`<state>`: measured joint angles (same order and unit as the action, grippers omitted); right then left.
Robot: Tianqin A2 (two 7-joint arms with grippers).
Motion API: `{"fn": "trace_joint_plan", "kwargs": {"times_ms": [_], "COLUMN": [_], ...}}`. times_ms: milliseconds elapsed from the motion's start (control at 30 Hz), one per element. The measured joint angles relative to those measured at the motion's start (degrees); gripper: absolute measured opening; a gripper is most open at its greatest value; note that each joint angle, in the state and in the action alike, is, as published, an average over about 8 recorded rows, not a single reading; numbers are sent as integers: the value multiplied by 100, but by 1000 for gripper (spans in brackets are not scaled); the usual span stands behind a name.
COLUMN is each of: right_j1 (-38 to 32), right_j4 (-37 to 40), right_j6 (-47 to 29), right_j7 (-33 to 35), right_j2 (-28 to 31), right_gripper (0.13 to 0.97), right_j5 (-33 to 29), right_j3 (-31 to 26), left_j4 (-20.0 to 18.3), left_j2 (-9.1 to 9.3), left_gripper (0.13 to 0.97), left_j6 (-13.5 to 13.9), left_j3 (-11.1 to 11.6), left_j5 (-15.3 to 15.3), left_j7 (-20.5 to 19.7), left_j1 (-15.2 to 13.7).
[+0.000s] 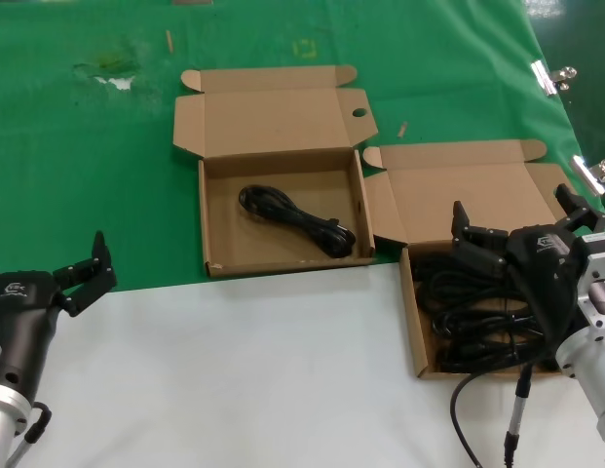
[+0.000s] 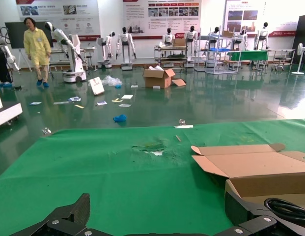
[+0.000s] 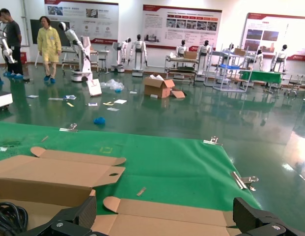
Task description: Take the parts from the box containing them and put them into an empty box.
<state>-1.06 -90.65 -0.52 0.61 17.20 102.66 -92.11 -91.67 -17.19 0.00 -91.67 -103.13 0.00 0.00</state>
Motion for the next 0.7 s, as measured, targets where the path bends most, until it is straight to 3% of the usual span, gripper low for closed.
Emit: {"fn": "trace_joint_plan", "kwargs": {"times_ms": [700], "right_j1": [0], "right_j4": [0], "right_j6": [0], "right_j7": [0], "right_j2": [0], "right_gripper": [966], "right_j5": [0], "right_j3": [0], "left_j4": [0], "left_j2": [0], "left_gripper": [966], "left_j6": [0], "left_j3": [0], "left_j5": [0], "left_j7": [0], "left_j1": [0]}}
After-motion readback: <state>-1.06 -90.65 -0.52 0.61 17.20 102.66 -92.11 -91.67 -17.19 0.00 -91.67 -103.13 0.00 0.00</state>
